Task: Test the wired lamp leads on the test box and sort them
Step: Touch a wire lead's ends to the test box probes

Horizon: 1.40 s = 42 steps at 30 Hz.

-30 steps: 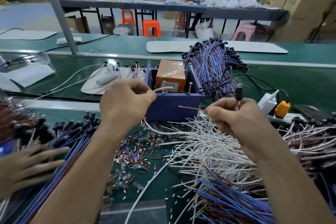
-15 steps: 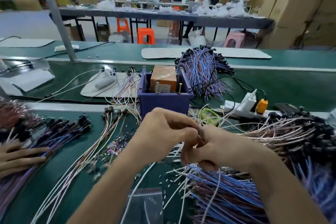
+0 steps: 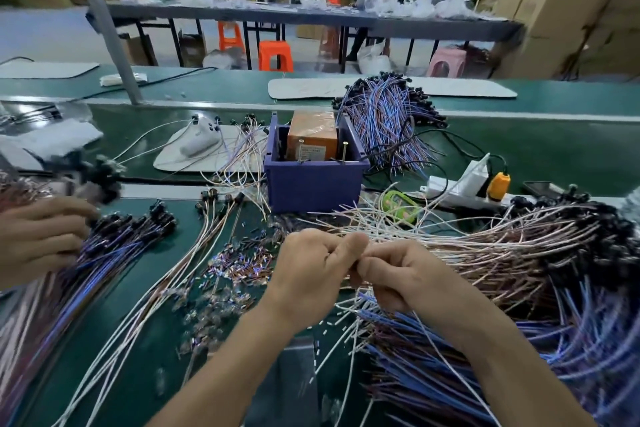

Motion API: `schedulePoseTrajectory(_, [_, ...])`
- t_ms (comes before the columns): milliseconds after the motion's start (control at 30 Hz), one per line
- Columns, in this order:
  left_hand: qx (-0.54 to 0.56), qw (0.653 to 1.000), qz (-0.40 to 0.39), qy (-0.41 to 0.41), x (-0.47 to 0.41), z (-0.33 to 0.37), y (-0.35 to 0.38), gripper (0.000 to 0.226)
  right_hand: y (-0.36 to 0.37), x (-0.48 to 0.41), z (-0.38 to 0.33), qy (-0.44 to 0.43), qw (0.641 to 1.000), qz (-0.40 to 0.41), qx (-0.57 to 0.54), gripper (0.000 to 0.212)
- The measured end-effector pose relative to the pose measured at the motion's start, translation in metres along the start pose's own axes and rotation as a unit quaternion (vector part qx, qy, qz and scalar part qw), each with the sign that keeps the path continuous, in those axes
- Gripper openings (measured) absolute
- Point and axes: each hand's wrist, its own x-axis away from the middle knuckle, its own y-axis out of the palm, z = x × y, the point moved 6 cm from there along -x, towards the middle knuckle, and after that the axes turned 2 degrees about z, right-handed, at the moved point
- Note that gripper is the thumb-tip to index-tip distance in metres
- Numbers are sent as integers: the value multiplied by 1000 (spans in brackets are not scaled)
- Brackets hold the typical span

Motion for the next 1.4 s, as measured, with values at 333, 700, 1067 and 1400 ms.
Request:
schedulePoseTrajectory(333, [38,992,94,-69,-3,-40,1,62,9,-20,28,11,998,49,-40,26])
schedulePoseTrajectory(700, [215,956,0,-202,-11,-55,21,63,8,-24,36,-16,993,53,-108,30])
schedulePoseTrajectory(1067, [-151,977,130,75,-4,-25,-18,63,11,-26,42,5,997,68,-40,42])
schedulePoseTrajectory(1400, [193,962,13,-193,-13,-61,12,62,11,-26,44,16,991,78,-106,32])
